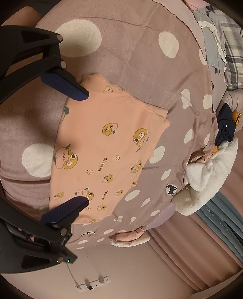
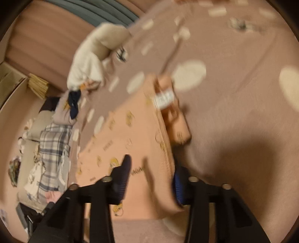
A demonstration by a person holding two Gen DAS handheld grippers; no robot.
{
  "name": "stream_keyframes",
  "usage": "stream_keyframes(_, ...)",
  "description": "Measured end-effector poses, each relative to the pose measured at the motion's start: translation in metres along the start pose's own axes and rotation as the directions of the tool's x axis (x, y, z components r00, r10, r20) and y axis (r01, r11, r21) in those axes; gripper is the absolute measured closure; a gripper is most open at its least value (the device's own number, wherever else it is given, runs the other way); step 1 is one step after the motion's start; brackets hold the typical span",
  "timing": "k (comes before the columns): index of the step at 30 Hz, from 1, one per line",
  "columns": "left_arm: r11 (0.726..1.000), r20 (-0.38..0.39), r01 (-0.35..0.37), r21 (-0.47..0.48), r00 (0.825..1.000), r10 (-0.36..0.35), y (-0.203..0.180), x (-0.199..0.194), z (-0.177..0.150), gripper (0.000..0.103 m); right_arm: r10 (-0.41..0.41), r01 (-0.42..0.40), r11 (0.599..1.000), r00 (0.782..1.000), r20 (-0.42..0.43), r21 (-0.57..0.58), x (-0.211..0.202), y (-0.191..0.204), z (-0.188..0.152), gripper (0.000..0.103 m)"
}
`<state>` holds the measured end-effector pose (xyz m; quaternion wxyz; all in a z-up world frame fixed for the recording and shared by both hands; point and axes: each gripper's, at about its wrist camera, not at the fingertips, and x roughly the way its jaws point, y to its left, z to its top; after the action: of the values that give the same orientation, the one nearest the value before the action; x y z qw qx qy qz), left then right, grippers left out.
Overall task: Fold small clothes
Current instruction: 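Grasp the tagged end of the folded romper with the right tool, then lift the held romper end and fold it over the romper body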
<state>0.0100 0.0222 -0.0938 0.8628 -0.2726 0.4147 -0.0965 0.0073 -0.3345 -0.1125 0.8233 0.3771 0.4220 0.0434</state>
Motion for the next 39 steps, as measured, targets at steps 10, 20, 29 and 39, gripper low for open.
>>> stream_keyframes(10,0.999,0.021,-0.018,-0.035,1.000,0.018,0.016,-0.012,0.006,0.001,0.027,-0.017,0.993,0.996,-0.090,0.117,-0.007,-0.012,0.000,0.029)
stream_keyframes(20,1.000,0.014,-0.028,-0.013,0.999,0.028,0.009,-0.010,0.004,0.001,0.111,-0.070,0.979,0.971,-0.211,0.191,0.000,-0.014,-0.014,0.026)
stream_keyframes(29,0.998,-0.037,-0.031,0.047,0.999,0.032,-0.001,0.001,-0.003,0.001,0.159,-0.143,0.970,0.984,-0.073,0.195,0.001,-0.016,-0.009,0.036)
stream_keyframes(39,0.994,-0.063,-0.104,0.036,0.992,0.107,0.015,0.009,-0.006,0.001,0.066,-0.064,0.984,0.998,-0.004,0.164,0.011,-0.012,-0.008,0.085)
